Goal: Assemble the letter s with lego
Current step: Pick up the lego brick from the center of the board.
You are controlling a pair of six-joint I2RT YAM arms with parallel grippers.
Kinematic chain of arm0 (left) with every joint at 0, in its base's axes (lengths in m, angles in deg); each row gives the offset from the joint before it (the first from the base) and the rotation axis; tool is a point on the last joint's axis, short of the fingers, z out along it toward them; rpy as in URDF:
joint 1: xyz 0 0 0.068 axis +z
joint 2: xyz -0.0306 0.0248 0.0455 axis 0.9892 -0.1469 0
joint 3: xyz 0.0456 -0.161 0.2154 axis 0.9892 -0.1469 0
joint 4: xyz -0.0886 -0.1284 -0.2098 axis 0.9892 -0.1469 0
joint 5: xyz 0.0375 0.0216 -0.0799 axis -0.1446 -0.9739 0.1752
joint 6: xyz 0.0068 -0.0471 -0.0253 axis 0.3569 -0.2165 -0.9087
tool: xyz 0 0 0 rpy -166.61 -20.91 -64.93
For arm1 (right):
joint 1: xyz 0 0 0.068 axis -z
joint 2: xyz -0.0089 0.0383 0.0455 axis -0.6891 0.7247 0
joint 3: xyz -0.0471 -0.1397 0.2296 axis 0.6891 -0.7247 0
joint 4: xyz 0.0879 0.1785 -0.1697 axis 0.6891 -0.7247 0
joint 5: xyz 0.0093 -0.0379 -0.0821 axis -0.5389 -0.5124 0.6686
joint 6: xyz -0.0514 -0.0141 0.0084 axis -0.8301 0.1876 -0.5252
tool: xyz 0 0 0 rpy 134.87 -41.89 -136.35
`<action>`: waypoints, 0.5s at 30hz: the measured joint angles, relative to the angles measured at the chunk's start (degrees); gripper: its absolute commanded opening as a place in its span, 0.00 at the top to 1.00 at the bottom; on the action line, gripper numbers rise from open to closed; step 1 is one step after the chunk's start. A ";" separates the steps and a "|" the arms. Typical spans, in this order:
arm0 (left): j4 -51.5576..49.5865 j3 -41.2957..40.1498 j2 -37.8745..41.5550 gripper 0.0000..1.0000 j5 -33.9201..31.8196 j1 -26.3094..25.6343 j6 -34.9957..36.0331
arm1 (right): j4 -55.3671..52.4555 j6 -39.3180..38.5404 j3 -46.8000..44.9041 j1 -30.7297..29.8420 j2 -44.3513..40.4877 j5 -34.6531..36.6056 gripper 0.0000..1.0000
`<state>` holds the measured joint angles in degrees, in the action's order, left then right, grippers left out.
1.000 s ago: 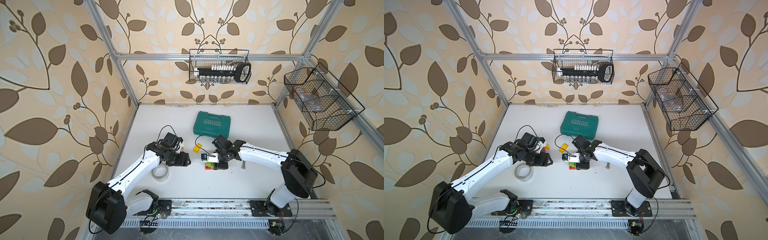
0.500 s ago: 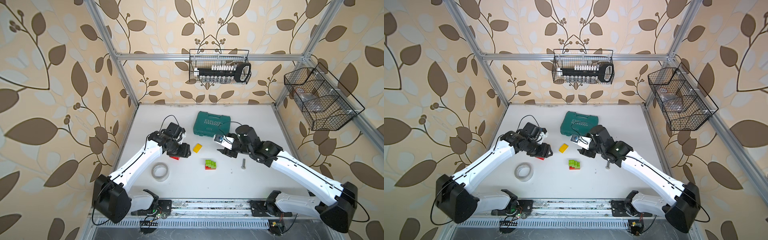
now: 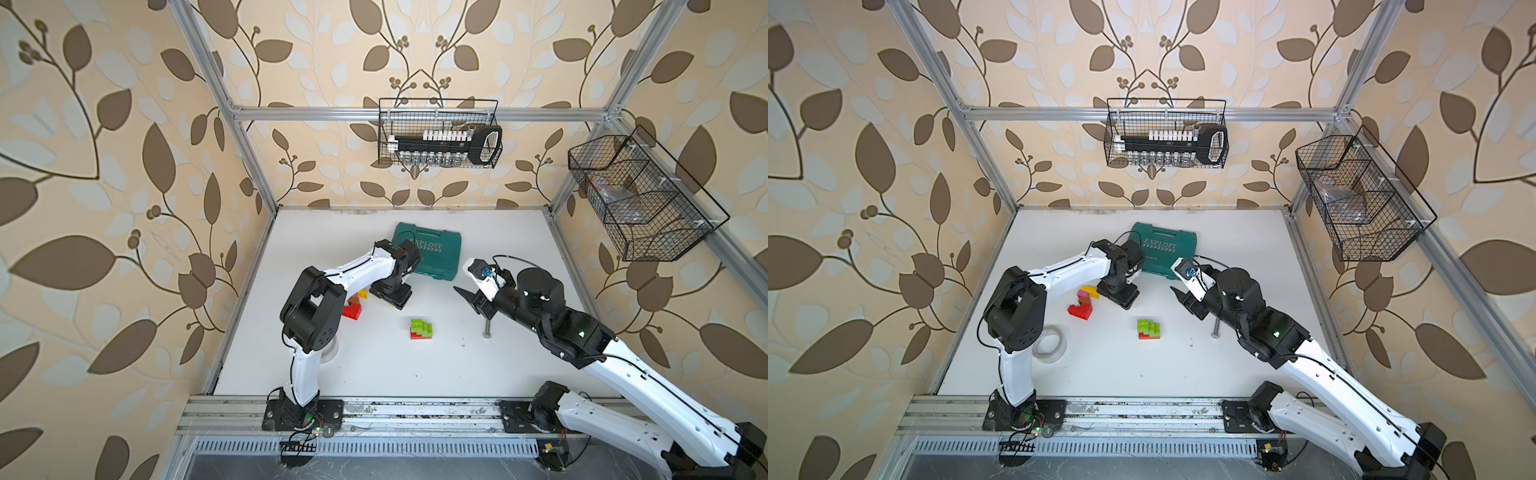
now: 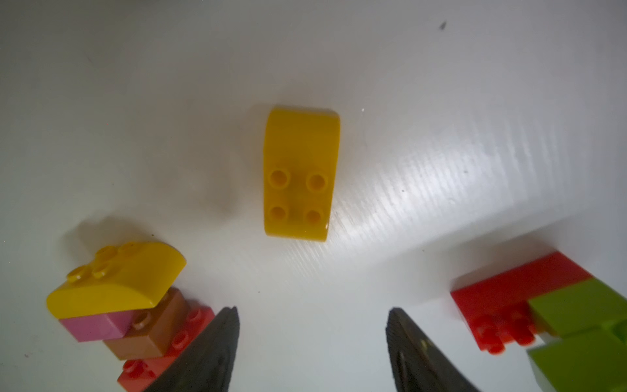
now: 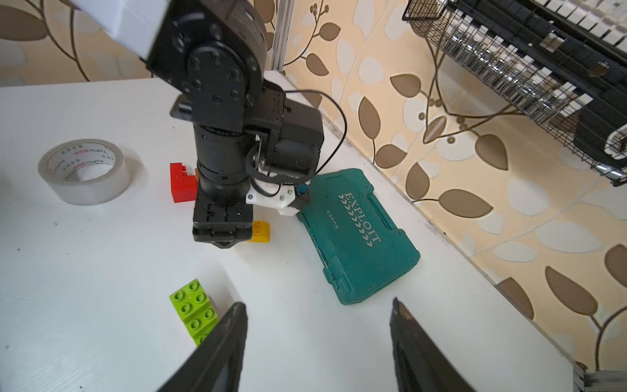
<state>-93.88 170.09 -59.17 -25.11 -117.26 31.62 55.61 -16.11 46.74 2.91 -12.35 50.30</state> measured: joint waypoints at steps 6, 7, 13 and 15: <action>1.79 1.51 -3.39 0.24 -3.63 0.04 1.44 | -0.22 3.58 -2.95 0.00 -1.29 -1.25 0.38; 2.01 1.60 -3.80 0.25 -3.98 0.04 1.77 | -0.44 3.87 -3.32 0.00 -1.29 -1.40 0.38; 3.23 2.03 -6.38 0.37 -4.02 0.04 3.89 | -0.68 4.70 -4.52 0.00 -1.33 -2.05 0.38; 3.61 2.40 -6.62 0.43 -3.98 0.07 4.70 | -0.72 4.81 -4.74 0.00 -1.38 -2.10 0.39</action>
<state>-90.27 172.50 -65.79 -29.09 -117.19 36.32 54.89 -11.30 42.00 2.91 -13.73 48.20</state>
